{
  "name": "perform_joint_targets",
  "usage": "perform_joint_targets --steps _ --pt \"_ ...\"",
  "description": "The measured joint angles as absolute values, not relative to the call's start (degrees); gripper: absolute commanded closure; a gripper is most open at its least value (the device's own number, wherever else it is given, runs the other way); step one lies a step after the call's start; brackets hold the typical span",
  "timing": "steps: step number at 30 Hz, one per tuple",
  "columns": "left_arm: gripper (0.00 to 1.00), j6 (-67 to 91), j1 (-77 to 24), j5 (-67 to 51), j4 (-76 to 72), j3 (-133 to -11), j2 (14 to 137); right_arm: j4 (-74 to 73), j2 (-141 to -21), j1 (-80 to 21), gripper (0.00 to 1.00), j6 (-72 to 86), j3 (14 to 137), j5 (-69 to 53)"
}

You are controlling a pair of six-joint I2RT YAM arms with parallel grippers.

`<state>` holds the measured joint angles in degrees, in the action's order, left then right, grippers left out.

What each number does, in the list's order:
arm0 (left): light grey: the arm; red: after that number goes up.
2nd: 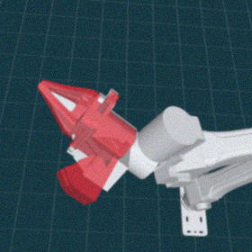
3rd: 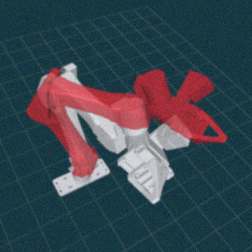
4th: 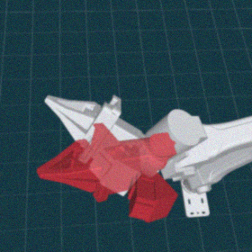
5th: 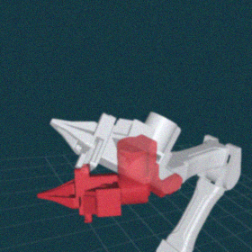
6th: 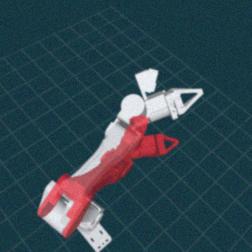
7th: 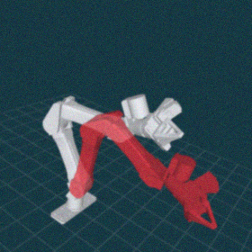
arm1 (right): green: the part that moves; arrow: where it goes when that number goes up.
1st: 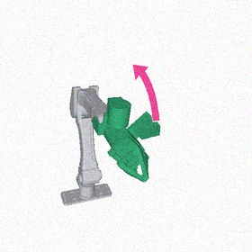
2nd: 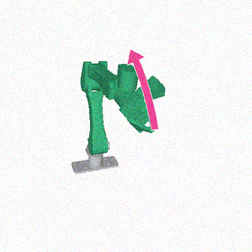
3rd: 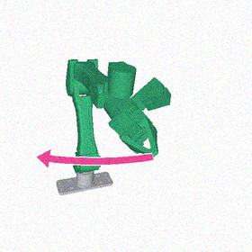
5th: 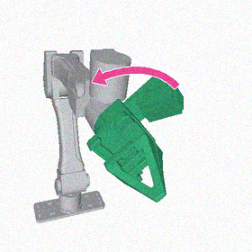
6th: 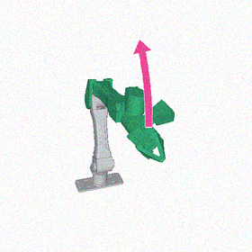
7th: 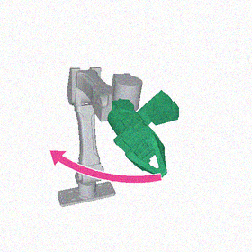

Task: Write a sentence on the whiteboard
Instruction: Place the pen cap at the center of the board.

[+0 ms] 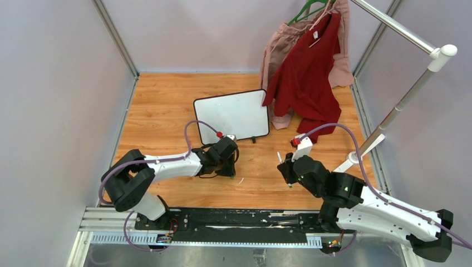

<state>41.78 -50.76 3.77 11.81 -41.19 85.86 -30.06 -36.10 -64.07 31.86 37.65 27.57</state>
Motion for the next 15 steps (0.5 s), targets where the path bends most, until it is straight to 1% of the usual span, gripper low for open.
perform_joint_targets --steps 4,10,15 --pt "0.73 41.8 -50.8 3.7 11.6 -41.2 86.0 -30.1 -35.7 -64.1 1.00 31.9 37.6 27.6" --pt "0.70 41.8 -50.8 3.6 11.1 -40.9 86.1 -30.1 -35.5 -64.1 1.00 31.9 37.6 27.6" --pt "0.65 42.0 -50.8 3.4 10.3 -40.7 86.1 -30.1 -35.5 -64.1 1.00 31.9 37.6 27.6"
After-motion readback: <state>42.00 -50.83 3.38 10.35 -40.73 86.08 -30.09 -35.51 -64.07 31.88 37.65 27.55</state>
